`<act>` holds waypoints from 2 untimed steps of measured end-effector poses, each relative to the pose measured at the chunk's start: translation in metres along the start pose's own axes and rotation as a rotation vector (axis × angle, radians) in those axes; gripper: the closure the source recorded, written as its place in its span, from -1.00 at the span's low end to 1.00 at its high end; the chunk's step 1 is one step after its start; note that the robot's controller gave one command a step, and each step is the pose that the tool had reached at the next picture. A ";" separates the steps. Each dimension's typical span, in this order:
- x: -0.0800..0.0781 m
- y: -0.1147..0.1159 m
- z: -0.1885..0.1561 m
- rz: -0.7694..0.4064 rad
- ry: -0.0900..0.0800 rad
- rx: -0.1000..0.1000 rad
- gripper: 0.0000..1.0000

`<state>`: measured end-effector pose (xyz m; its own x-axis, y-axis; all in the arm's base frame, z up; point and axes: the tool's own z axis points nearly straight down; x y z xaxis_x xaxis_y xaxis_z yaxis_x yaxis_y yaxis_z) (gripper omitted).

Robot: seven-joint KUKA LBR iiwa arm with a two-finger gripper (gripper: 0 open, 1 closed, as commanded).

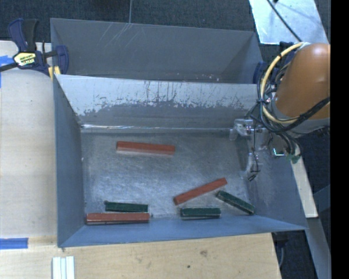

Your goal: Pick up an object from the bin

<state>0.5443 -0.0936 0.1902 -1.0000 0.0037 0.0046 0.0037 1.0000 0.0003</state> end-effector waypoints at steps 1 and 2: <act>0.012 -0.025 0.123 -0.170 0.000 0.000 -1.00; 0.022 0.006 0.099 -0.451 -0.005 0.001 -1.00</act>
Offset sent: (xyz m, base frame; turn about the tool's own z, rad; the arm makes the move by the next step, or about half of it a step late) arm -0.0117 -0.0235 -0.1202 -0.1723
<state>0.5220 -0.0870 0.0910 -0.9018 -0.4322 -0.0005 -0.4322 0.9018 0.0006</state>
